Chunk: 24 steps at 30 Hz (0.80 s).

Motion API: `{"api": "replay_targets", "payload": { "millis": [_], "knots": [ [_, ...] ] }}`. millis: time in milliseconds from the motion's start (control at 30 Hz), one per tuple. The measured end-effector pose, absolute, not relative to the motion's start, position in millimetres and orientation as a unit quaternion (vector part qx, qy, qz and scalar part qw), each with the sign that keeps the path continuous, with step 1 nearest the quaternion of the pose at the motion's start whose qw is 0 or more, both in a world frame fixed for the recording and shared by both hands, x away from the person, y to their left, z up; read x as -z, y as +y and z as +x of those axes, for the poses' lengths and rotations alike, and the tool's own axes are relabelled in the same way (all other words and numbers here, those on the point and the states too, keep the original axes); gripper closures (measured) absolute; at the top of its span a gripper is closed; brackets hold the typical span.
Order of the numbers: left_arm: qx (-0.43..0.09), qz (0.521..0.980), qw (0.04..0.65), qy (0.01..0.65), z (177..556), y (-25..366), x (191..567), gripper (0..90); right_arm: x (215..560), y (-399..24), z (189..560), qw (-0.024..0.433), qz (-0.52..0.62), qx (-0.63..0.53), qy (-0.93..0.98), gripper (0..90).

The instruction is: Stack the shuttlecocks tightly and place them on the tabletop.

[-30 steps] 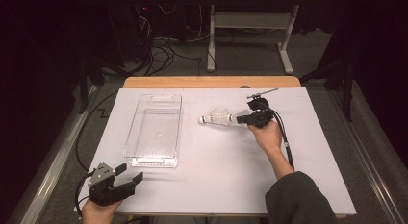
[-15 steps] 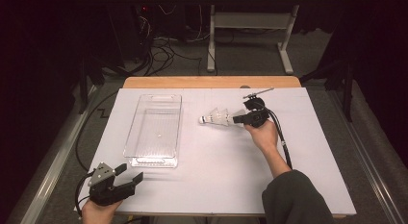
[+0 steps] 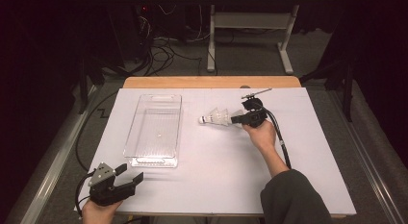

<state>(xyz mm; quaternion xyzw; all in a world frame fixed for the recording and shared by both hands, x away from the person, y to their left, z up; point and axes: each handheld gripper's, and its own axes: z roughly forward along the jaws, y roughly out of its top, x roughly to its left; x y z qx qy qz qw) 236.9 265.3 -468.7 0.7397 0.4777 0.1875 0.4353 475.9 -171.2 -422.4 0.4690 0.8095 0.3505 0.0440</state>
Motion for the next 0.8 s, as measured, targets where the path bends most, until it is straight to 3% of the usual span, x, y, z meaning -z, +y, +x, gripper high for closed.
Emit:
{"api": "replay_targets", "payload": {
  "millis": [800],
  "knots": [
    [-0.186,0.741,0.435,0.477,237.1,264.8,469.0,28.6,430.0,-166.8,479.0,0.034,0.467,-0.34,0.815,90.0]
  ]
}}
